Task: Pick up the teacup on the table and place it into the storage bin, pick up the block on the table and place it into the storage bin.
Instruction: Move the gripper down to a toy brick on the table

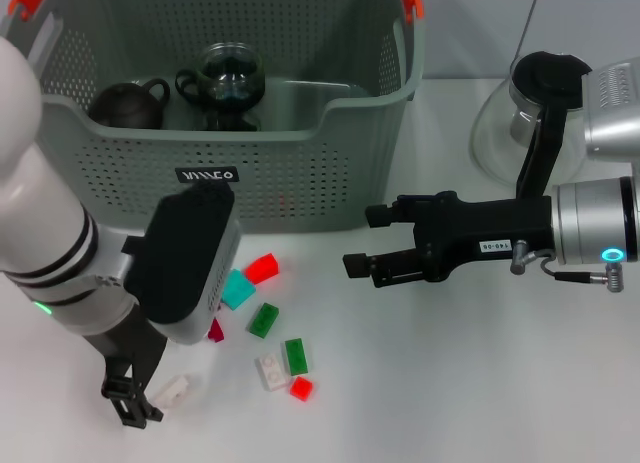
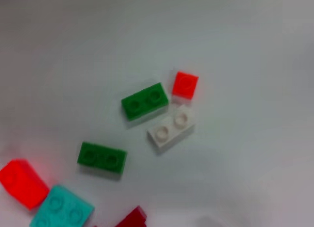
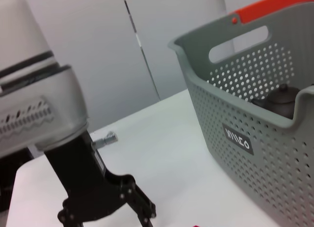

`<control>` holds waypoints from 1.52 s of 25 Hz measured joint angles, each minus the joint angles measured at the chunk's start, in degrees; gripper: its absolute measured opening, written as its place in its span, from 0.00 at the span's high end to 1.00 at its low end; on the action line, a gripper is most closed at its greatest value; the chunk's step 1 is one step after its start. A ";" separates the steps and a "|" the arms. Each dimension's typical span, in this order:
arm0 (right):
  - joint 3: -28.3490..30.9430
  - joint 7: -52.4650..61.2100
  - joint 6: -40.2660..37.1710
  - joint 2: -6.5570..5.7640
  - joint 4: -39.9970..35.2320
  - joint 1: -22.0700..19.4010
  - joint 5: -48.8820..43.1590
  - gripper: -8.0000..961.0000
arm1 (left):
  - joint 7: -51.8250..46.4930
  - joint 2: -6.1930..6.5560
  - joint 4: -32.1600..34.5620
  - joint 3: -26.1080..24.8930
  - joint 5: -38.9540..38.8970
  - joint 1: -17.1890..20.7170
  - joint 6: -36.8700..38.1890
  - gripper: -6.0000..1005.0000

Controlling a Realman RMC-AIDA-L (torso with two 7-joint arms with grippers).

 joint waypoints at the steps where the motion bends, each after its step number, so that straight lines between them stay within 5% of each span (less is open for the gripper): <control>1: -0.01 0.07 0.00 0.00 0.23 -0.03 0.40 0.05 | 0.88 -0.03 0.00 0.41 0.00 -0.01 -0.08 0.09; 26: 0.05 0.46 2.20 0.09 3.34 1.09 2.45 0.05 | 13.16 -0.03 -1.75 1.47 -0.03 0.12 -1.43 0.16; 38: 0.08 1.25 2.88 0.01 3.44 1.25 2.51 0.05 | 13.09 -0.03 -2.98 1.64 -0.14 -0.05 -1.29 0.42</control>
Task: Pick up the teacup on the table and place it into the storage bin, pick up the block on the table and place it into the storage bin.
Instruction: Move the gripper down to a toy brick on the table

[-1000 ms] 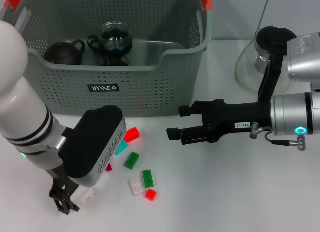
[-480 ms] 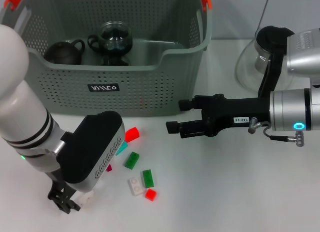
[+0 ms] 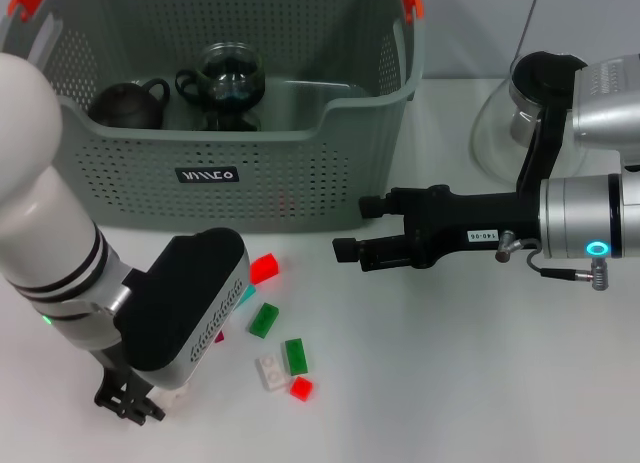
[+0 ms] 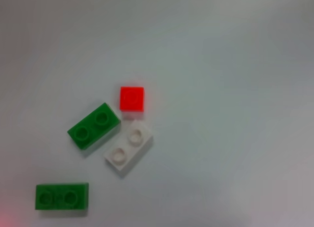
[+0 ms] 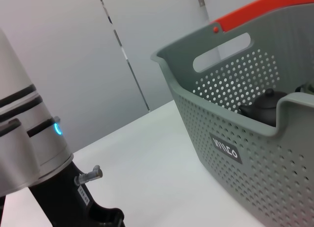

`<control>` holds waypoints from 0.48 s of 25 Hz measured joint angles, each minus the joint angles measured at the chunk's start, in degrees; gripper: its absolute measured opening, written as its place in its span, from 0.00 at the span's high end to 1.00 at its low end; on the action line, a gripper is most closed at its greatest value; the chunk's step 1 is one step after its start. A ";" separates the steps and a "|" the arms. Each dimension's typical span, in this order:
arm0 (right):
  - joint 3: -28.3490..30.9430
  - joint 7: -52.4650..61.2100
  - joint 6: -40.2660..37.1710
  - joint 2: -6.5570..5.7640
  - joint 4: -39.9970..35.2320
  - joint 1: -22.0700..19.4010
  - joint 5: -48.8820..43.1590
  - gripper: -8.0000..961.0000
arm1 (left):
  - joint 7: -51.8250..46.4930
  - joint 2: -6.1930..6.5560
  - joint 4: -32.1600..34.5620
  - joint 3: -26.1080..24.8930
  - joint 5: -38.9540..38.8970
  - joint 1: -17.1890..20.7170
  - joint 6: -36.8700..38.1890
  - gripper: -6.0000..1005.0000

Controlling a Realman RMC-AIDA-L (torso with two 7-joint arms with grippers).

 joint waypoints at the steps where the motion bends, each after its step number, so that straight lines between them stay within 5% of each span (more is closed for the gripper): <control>1: 0.00 0.00 0.00 -0.01 0.00 0.01 0.00 0.05 | 0.04 0.00 -0.16 0.00 -0.02 0.03 -0.04 0.44; 12: 0.00 0.00 0.00 -0.01 -0.12 0.01 0.00 0.05 | 0.16 0.00 -0.79 0.48 -0.29 -0.04 -0.39 0.52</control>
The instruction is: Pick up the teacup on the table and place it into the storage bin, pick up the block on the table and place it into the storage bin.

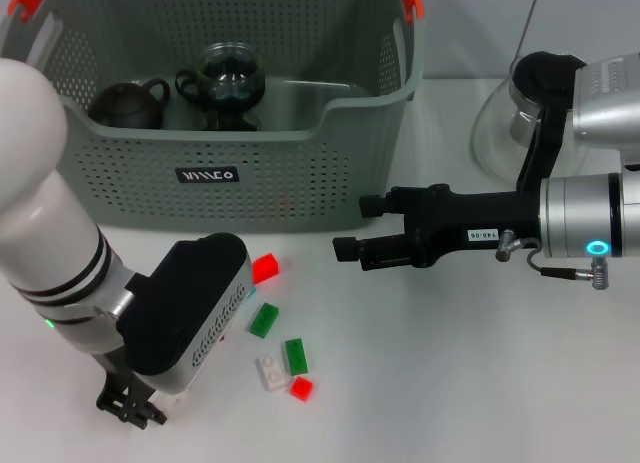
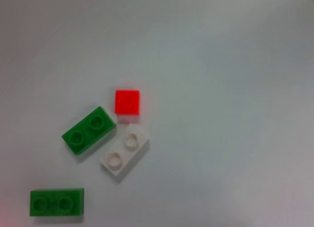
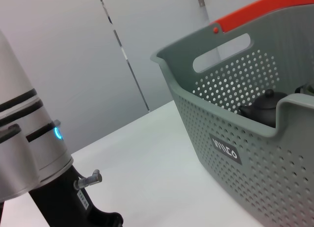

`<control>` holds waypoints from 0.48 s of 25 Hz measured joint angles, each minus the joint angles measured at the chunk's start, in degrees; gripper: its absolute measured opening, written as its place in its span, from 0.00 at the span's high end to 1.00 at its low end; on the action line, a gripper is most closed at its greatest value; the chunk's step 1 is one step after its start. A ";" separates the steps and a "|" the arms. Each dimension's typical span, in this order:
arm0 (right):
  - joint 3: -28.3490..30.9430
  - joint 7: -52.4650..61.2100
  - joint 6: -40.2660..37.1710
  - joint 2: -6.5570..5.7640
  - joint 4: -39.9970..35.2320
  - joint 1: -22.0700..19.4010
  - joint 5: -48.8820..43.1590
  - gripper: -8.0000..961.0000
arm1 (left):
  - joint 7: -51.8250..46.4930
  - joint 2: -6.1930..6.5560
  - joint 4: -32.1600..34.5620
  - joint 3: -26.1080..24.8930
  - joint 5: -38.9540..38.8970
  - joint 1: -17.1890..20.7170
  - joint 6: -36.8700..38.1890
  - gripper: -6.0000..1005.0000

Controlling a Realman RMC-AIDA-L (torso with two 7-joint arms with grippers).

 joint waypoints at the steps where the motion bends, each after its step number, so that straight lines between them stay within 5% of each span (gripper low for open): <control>1: 0.00 0.00 0.00 0.00 -0.01 0.00 0.00 0.05 | 0.02 0.00 -0.02 0.02 0.00 -0.02 -0.04 0.52; 12: 0.00 0.00 0.09 0.00 -0.39 0.00 0.00 0.05 | -0.43 0.00 0.24 -0.35 -0.45 -0.27 -0.67 0.57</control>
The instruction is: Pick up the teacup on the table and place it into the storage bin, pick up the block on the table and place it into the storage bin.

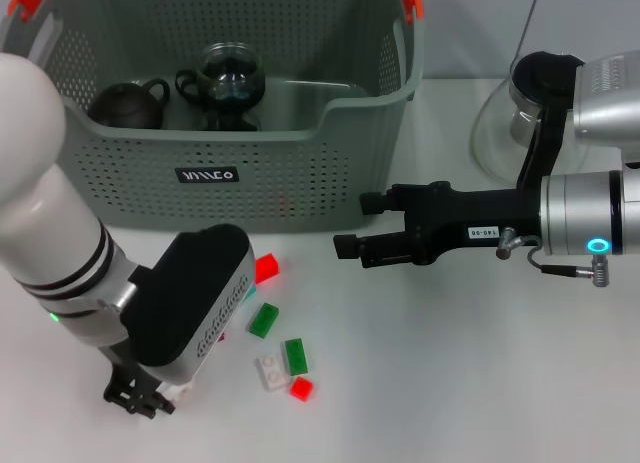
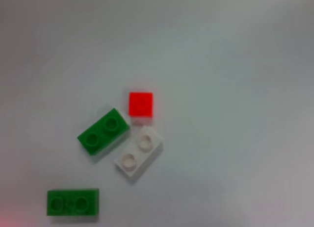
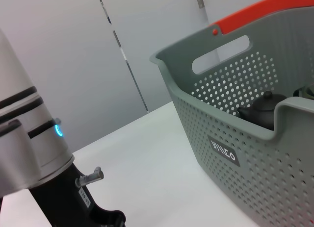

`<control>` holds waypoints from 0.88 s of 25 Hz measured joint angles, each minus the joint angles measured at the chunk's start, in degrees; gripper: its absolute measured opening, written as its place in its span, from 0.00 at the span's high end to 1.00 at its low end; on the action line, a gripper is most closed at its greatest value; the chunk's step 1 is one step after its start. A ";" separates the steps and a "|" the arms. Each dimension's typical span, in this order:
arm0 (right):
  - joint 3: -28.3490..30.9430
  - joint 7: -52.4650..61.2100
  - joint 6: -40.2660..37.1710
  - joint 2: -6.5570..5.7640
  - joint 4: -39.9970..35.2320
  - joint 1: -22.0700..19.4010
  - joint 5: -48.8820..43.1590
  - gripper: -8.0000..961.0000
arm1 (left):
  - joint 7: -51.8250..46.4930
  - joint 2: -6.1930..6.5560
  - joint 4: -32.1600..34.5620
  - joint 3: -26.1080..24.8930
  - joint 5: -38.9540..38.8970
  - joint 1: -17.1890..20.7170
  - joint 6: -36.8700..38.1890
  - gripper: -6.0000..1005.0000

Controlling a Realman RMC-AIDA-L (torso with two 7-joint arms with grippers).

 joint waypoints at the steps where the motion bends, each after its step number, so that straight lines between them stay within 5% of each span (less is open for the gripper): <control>1: 0.00 0.00 0.01 -0.01 -0.01 0.00 0.00 0.05 | -0.17 0.00 0.26 -0.28 -0.42 -0.04 0.09 0.57; 7: 0.00 -0.01 0.07 -0.34 -0.11 -0.15 0.00 0.05 | -6.59 0.32 0.60 -8.19 -9.06 -2.04 1.57 0.58; 15: 0.00 -0.07 -0.86 -2.39 -0.25 -0.70 -0.02 0.05 | -17.30 1.02 1.15 -36.42 -29.70 -4.34 9.63 0.58; 16: -0.01 -0.06 -1.02 -2.61 -0.27 -0.71 -0.05 0.05 | -22.45 2.53 1.28 -44.45 -35.22 -6.46 11.19 0.58; 17: -0.03 -0.06 -1.12 -2.84 -0.28 -0.71 -0.14 0.05 | -22.45 2.53 1.28 -44.45 -35.22 -6.46 11.19 0.57; 22: -0.48 -0.45 -1.82 -3.52 -0.29 -0.67 -0.45 0.05 | -31.50 8.50 -8.17 -51.18 -42.15 -13.17 3.01 0.57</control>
